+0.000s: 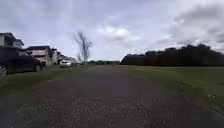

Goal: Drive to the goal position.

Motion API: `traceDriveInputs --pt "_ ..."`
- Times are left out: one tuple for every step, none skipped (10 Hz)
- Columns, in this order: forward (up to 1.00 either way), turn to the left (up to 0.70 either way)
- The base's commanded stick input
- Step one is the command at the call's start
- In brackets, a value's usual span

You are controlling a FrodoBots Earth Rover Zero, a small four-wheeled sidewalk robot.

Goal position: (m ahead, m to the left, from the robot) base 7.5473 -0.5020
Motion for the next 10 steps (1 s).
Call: traceDriveInputs --pt "0.08 0.00" --pt "0.08 0.00" --pt "0.07 0.00" --pt "0.08 0.00" --pt "0.08 0.00" --pt "0.08 0.00" --pt "0.07 0.00" --pt "0.07 0.00" --pt "0.08 0.00" --pt "0.08 0.00"
